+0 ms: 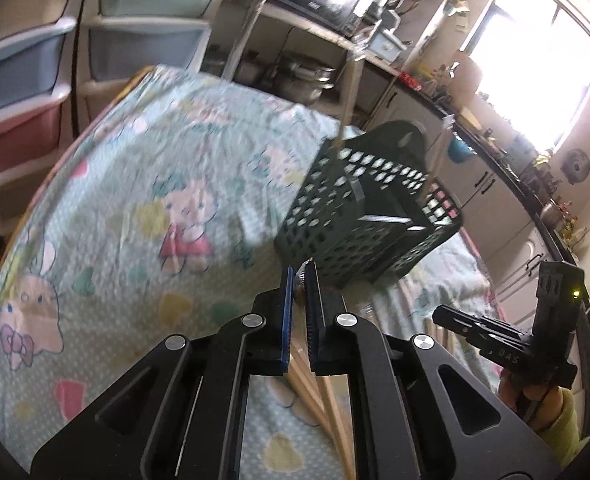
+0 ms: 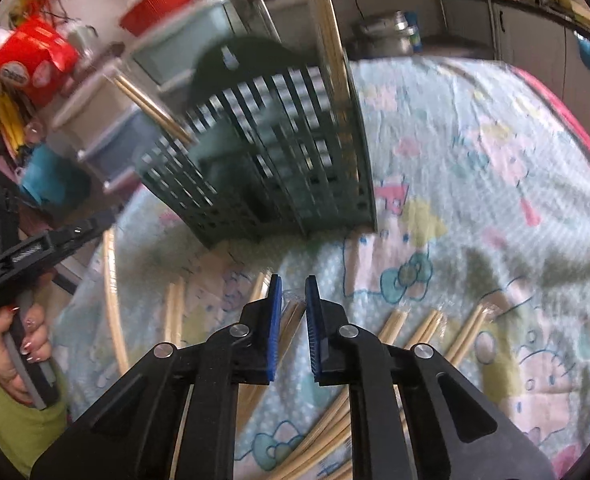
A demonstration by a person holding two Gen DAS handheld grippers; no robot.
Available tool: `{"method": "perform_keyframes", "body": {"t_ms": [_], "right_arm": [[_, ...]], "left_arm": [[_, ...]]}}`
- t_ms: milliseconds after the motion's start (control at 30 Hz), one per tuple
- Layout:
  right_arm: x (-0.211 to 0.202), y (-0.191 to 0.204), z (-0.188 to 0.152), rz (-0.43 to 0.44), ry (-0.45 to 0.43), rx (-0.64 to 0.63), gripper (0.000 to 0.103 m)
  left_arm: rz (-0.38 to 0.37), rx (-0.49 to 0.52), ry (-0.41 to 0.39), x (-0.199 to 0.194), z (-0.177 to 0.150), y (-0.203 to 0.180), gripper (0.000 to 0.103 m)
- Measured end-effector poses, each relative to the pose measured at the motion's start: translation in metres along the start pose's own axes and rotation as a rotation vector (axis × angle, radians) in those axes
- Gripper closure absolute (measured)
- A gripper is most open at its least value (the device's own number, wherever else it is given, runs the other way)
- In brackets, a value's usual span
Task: Organize utensils
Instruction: 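Reach down and close the left gripper on a chopstick while the right gripper grasps another, then raise the held chopsticks upright above the green caddy with both grippers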
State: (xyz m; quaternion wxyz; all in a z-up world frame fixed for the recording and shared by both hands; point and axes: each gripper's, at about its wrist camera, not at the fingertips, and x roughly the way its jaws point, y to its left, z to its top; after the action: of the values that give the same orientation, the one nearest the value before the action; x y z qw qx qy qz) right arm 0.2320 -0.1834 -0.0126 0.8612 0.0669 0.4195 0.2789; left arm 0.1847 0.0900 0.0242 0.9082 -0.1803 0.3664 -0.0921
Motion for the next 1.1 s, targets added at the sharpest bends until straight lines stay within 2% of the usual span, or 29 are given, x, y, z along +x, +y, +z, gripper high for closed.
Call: {"method": "perform_keyframes", "body": {"t_ms": [267, 467, 800, 1100], "right_arm": [[-0.063, 0.023, 0.017, 0.008, -0.177, -0.08, 0.093], [-0.1, 0.036, 0.026, -0.027, -0.294, -0.14, 0.094], [-0.128, 0.043, 0.047, -0.066, -0.394, -0.179, 0.094], [-0.147, 0.053, 0.067, -0.073, -0.473, -0.209, 0.094]], "left_arm": [[-0.067, 0.076, -0.052, -0.018, 0.016, -0.041, 0.1], [-0.104, 0.127, -0.091, -0.031, 0.027, -0.067, 0.1], [-0.147, 0.187, -0.153, -0.045, 0.05, -0.105, 0.1], [-0.139, 0.228, -0.236, -0.052, 0.075, -0.132, 0.1]]}}
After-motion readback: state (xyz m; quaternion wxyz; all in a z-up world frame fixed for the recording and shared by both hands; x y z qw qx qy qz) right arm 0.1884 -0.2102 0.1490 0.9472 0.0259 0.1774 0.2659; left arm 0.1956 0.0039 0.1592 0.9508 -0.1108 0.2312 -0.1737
